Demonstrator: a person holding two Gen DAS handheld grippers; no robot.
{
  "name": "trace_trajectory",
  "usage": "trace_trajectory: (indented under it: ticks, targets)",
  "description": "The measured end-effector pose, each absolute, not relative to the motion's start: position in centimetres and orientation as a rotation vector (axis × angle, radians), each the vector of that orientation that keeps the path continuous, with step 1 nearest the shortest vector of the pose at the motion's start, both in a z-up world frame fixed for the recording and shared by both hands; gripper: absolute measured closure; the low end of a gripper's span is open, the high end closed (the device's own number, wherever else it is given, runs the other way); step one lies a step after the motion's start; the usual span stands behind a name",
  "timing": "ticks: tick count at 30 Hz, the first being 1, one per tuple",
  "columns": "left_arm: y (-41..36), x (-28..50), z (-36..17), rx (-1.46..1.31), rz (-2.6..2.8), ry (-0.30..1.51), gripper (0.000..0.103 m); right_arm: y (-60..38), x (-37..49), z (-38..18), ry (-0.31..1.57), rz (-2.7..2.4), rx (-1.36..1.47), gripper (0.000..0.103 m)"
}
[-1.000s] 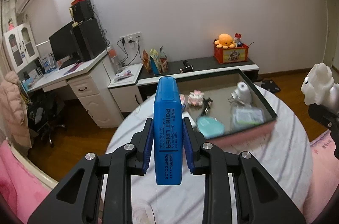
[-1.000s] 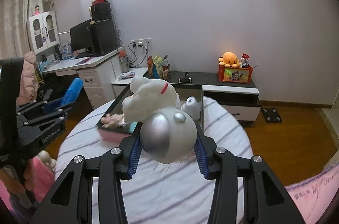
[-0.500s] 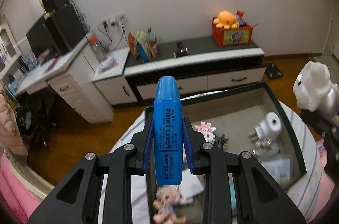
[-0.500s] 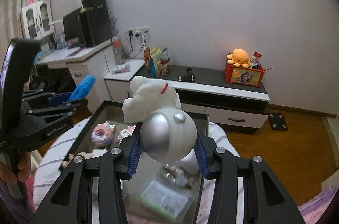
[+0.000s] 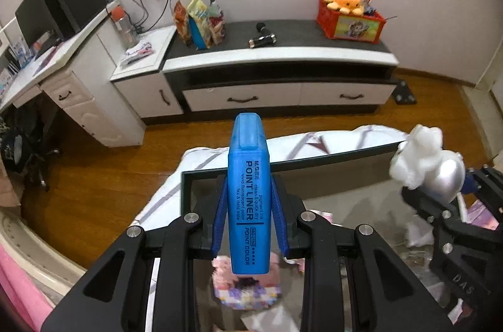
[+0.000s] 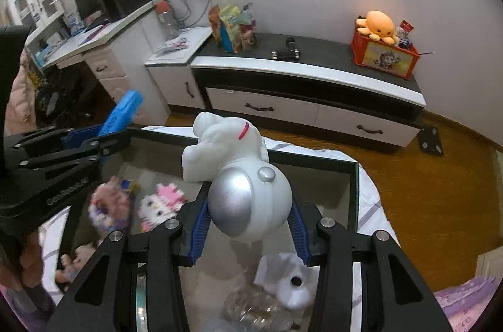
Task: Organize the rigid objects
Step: 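Carry the highlighter and astronaut figure into the pink tray and release both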
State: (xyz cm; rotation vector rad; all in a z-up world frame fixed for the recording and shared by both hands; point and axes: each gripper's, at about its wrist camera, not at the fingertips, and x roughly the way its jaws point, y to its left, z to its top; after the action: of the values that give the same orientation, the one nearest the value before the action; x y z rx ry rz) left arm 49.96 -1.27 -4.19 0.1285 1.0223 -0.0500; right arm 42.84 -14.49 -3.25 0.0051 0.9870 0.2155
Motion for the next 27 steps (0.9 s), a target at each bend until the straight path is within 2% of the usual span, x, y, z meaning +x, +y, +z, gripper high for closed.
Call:
trace_trajectory:
  ticks: [14, 15, 18, 22, 23, 24, 26, 27]
  targets:
    - [-1.3, 51.5, -6.3, 0.145, -0.047, 1.080, 0.076, -14.3, 45.2, -6.9, 1.159, 0.110, -0.138, 0.056]
    - [-1.3, 51.5, -6.3, 0.142, -0.046, 1.081, 0.076, -14.2, 45.2, -6.5, 1.150, 0.112, -0.139, 0.052]
    - [-1.3, 51.6, -6.2, 0.143, -0.046, 1.081, 0.076, -14.0, 44.7, -5.5, 1.103, 0.100, -0.165, 0.031]
    - [-1.4, 51.7, -6.2, 0.144, -0.044, 1.088, 0.074, -14.1, 43.6, -3.1, 1.004, 0.070, -0.166, 0.025]
    - [-1.3, 51.7, -6.3, 0.147, -0.043, 1.095, 0.056, -14.2, 43.4, -2.5, 0.982, 0.074, -0.152, 0.024]
    - [-1.3, 51.8, -6.4, 0.160, -0.038, 1.103, 0.021, -14.4, 43.3, -2.1, 0.966, 0.076, -0.140, 0.024]
    - [-1.3, 51.8, -6.5, 0.126, -0.105, 1.114, 0.008, -14.7, 43.0, -1.3, 0.938, 0.072, -0.122, 0.024]
    - [-1.3, 51.7, -6.3, 0.124, -0.080, 1.106, 0.009, -14.7, 43.0, -1.1, 0.932, 0.068, -0.122, 0.024]
